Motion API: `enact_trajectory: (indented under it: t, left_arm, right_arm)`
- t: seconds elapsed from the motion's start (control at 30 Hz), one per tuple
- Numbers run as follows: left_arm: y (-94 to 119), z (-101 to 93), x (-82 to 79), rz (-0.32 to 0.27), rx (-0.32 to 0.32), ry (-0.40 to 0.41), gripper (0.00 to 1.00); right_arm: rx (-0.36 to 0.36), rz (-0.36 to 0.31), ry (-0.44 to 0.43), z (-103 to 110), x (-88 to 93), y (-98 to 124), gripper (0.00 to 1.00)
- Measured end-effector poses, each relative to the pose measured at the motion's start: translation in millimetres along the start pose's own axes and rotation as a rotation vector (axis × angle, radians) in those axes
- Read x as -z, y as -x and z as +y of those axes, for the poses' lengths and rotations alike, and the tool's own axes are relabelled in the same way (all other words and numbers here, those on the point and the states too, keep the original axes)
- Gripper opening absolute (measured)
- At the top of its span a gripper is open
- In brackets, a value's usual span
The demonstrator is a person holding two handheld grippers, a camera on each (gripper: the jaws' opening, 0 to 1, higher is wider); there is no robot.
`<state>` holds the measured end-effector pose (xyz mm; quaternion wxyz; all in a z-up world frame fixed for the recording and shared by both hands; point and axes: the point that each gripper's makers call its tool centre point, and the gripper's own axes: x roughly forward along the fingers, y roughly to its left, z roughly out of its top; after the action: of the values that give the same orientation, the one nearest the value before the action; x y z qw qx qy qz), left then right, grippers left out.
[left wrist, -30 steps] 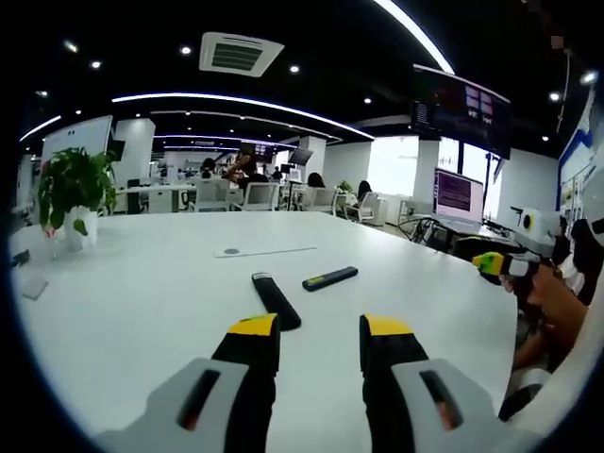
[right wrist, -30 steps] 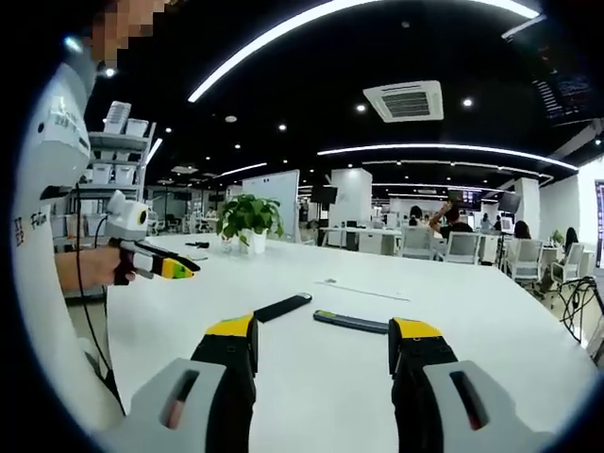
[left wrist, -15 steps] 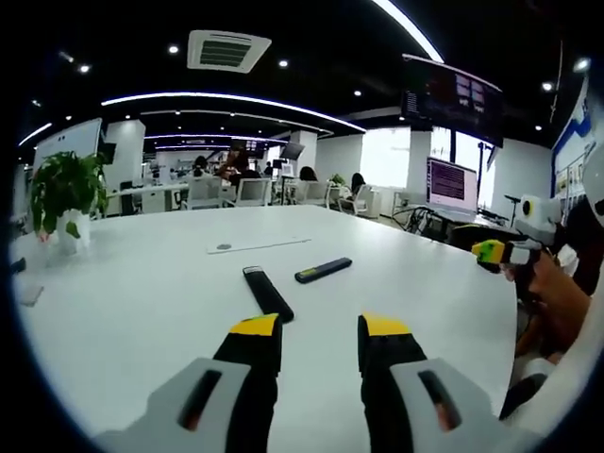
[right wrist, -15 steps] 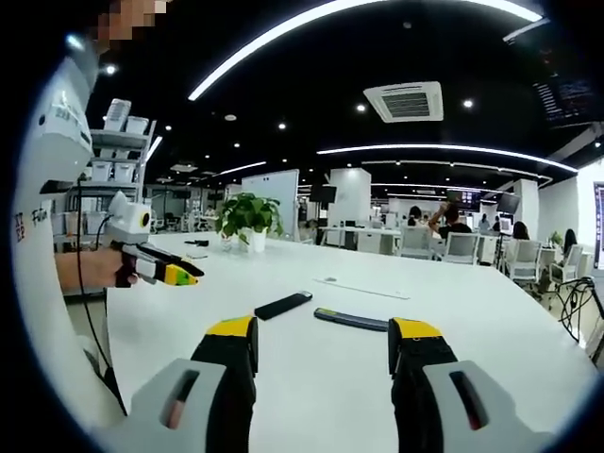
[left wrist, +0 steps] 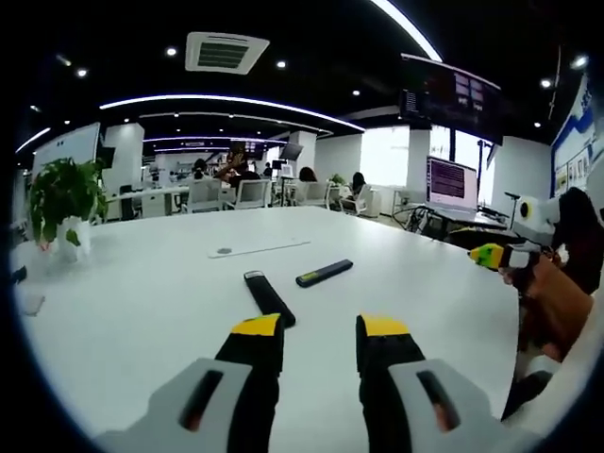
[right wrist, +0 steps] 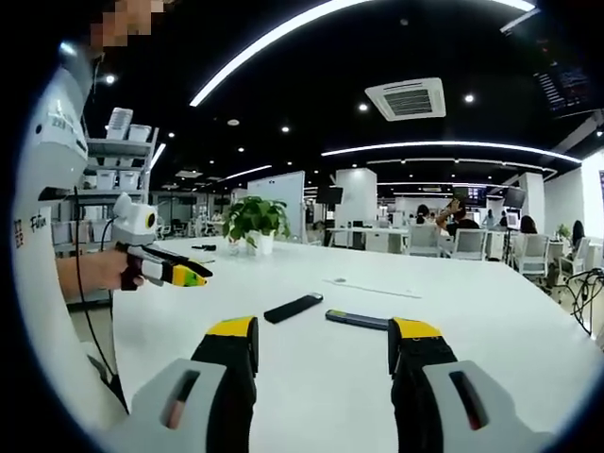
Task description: Pflip the remote and laser pointer to the front side, press the buttons, and align them neatly on the table
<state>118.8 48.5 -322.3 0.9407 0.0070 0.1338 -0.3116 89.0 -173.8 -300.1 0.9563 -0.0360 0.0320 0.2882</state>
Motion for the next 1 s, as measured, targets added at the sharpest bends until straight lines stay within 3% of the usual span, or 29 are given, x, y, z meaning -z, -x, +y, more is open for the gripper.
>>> enact_trajectory:
  t: [0.13,0.27,0.67,1.0]
  left_arm:
    - [-1.3,0.4,5.3,0.019,0.011,-0.021,0.32]
    - [0.3,2.4,6.5,0.014,0.022,-0.004,0.33]
    - [-1.9,8.1,-4.5,-0.004,0.027,-0.019,0.33]
    - [-5.6,9.0,-0.9,0.019,0.020,-0.016,0.34]
  right_arm:
    - [0.006,0.032,0.011,0.0,4.8,2.9,0.58]
    - [0.025,0.014,0.023,1.2,-3.7,8.2,0.58]
    - [0.044,0.032,0.021,0.6,3.5,12.3,0.57]
    - [0.039,0.036,0.030,2.3,4.8,12.4,0.57]
